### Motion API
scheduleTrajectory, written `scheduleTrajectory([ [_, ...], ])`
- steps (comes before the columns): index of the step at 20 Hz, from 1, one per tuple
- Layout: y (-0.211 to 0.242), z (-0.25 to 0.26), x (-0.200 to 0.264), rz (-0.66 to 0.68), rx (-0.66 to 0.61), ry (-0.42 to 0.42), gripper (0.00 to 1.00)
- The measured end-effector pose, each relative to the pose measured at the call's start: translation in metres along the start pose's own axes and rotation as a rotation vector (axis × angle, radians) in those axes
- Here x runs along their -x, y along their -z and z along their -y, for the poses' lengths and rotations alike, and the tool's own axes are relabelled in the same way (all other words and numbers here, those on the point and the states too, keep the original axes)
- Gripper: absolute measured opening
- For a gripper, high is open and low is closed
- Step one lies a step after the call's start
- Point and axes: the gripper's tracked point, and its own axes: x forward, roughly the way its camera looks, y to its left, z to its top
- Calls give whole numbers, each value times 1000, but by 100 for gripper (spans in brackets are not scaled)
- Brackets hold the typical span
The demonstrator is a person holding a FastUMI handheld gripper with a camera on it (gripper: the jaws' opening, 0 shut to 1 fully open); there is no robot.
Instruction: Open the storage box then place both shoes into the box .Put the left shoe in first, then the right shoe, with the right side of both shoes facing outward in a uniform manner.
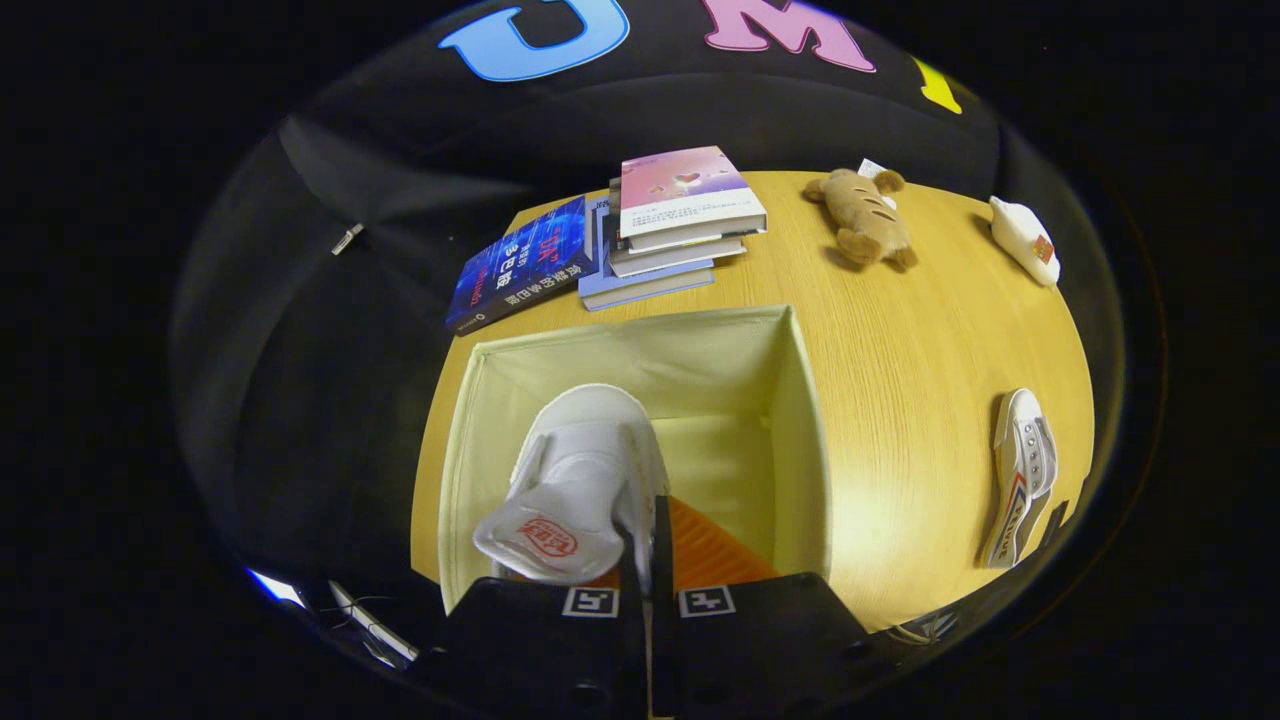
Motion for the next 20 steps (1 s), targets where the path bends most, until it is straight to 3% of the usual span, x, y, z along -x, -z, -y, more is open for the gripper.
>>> scheduleTrajectory([
  [5,18,-23,-21,-55,6,-56,13],
  [8,33,-42,-20,-87,63,-158,41],
  [10,32,-47,-9,-60,102,-203,69],
  [12,29,-48,7,-32,152,-240,88],
  [14,21,-37,27,21,209,-260,95],
  [20,-11,44,95,238,320,-229,97],
])
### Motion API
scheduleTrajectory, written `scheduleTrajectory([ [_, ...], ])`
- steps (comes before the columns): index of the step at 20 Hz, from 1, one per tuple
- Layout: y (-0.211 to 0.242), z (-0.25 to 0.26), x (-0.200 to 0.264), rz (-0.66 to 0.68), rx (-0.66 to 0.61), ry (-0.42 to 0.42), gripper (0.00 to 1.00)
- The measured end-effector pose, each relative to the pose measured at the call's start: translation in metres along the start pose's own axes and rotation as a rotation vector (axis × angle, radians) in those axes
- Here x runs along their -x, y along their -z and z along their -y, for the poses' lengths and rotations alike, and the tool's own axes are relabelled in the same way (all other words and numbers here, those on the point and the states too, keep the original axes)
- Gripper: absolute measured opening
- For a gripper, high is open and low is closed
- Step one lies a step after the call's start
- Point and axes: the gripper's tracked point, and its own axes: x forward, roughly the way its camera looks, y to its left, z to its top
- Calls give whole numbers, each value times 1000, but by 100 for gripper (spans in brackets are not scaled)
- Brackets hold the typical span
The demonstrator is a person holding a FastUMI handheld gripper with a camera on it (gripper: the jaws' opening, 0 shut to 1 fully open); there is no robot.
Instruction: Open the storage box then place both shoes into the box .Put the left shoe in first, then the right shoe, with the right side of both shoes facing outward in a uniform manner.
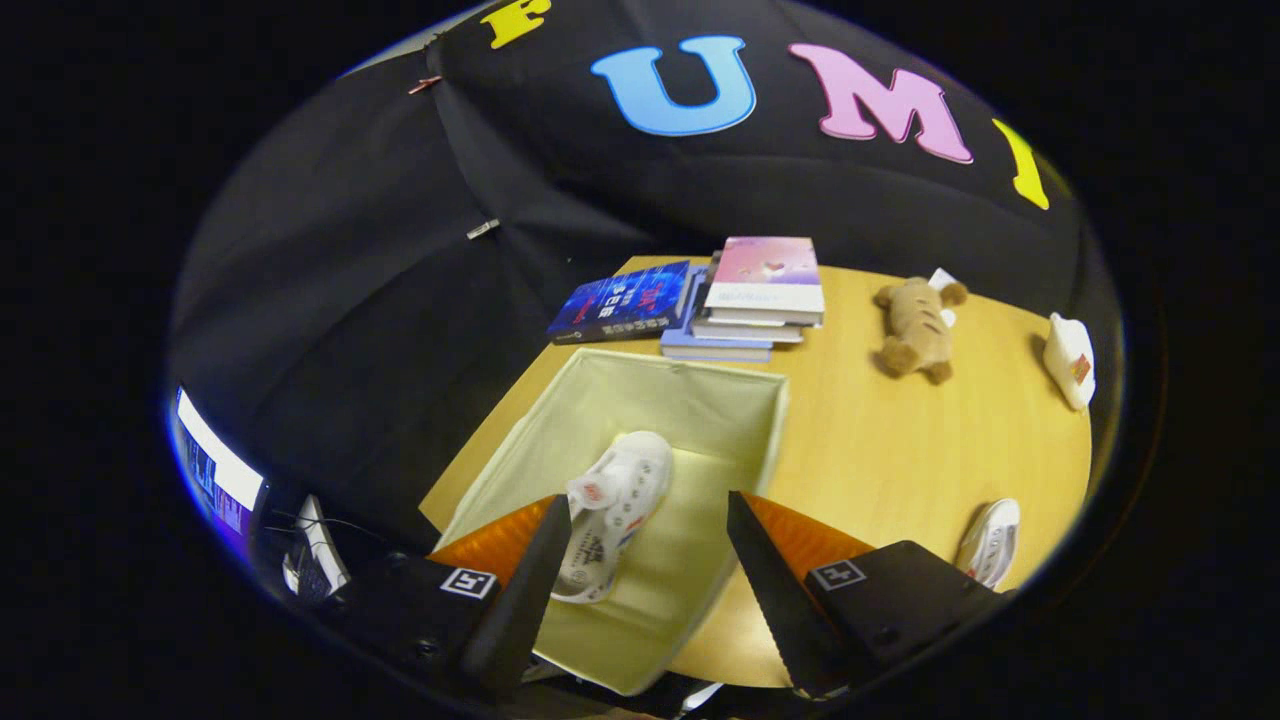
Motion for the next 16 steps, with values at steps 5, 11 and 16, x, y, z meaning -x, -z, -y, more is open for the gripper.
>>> scheduleTrajectory([
  [5,21,133,62,48,22,240,97],
  [11,97,263,106,-61,-28,470,96],
  [16,155,322,115,-182,-27,547,90],
])
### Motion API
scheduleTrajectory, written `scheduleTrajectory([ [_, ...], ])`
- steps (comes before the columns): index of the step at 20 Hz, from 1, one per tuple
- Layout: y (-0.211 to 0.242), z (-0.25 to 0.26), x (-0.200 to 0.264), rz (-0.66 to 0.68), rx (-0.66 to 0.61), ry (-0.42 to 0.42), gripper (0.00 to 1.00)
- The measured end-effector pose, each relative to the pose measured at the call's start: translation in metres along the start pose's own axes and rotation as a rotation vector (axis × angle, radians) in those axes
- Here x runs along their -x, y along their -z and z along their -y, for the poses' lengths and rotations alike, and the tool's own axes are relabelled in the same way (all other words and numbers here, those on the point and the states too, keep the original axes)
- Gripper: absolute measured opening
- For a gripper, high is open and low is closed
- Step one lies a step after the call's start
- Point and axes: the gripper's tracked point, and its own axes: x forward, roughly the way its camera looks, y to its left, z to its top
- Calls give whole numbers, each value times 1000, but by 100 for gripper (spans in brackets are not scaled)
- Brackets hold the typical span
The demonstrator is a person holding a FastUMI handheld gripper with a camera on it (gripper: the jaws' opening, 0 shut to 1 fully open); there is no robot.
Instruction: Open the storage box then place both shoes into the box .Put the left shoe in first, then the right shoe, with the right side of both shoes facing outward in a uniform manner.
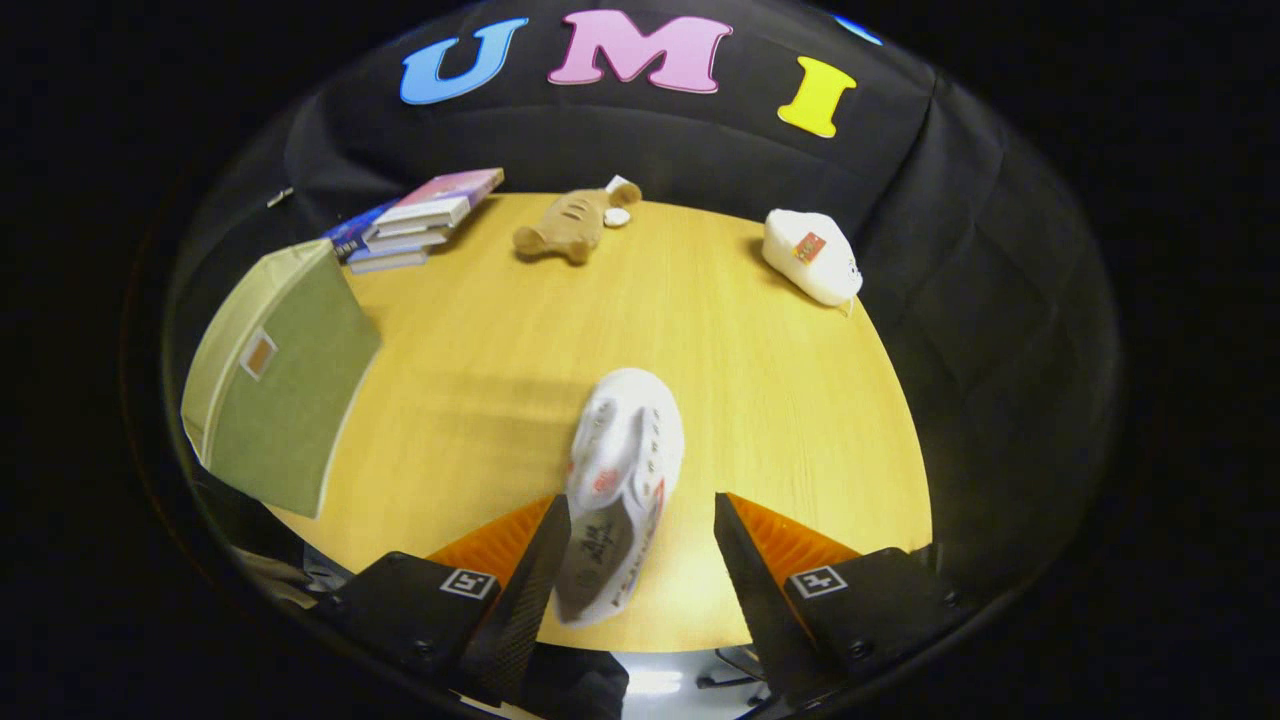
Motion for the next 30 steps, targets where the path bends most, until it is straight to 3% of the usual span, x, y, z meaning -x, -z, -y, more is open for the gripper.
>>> scheduleTrajectory([
  [5,24,9,-35,-64,38,0,88],
  [9,8,6,-59,-47,12,-9,75],
  [11,3,4,-69,-40,-3,-11,64],
  [13,6,-2,-76,-56,-37,-26,42],
  [14,6,7,-75,-52,-43,17,26],
  [16,4,5,-74,-54,-135,-11,8],
  [22,-19,-6,-36,-35,-304,-64,6],
  [30,-120,-70,52,97,-341,-175,5],
])
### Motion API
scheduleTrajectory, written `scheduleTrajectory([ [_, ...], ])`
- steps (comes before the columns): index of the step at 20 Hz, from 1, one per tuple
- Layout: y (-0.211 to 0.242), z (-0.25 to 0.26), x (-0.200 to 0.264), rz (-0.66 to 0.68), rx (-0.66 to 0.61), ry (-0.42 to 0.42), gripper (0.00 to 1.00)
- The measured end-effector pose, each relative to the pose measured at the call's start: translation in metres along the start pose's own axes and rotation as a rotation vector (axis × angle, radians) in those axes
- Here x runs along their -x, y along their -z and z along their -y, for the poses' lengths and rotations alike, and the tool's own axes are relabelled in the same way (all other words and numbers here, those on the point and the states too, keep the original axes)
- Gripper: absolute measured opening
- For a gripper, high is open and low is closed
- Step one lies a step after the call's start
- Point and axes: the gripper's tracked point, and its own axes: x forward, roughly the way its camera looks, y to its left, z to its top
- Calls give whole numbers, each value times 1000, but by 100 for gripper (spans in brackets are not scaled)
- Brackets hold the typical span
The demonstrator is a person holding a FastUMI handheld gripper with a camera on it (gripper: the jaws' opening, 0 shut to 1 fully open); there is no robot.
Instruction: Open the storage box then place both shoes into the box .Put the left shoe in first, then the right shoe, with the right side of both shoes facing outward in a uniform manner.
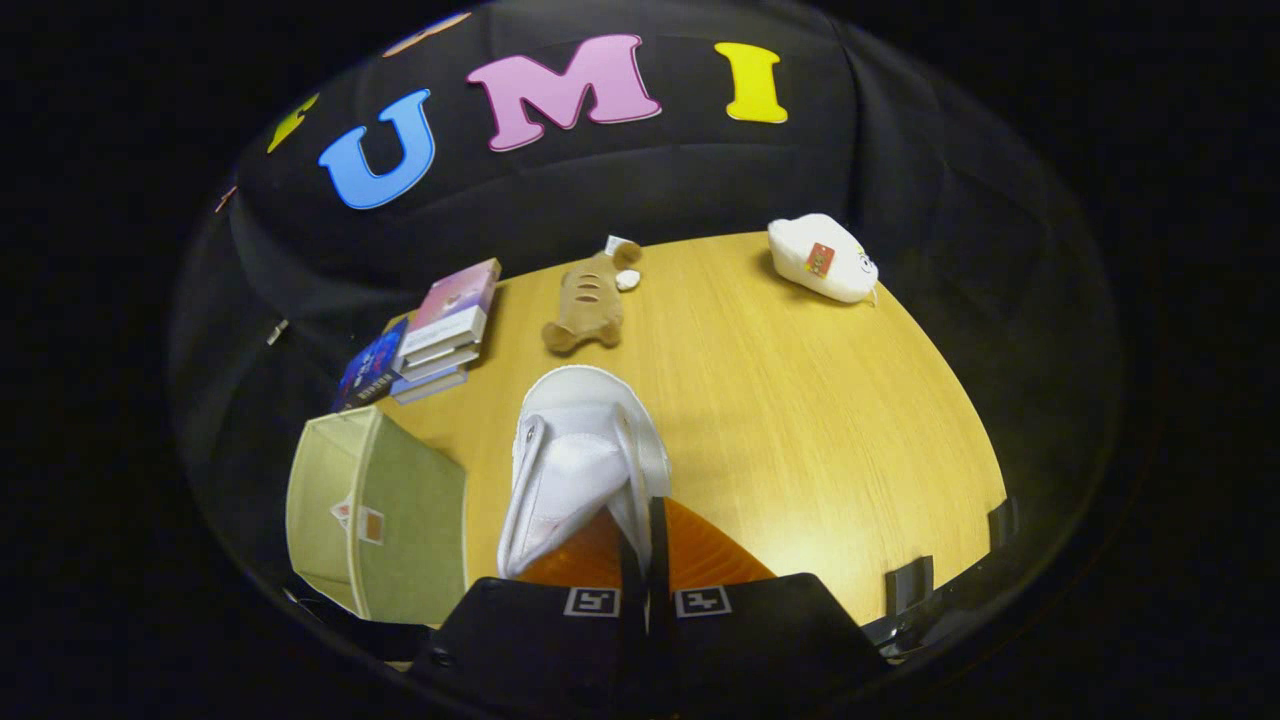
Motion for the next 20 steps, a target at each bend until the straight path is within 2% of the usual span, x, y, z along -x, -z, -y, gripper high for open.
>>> scheduleTrajectory([
  [6,-25,-115,23,-14,-23,-139,5],
  [11,-7,-207,18,-73,-5,-218,5],
  [16,37,-260,-10,-161,40,-197,5],
  [20,58,-268,-37,-187,63,-133,5],
])
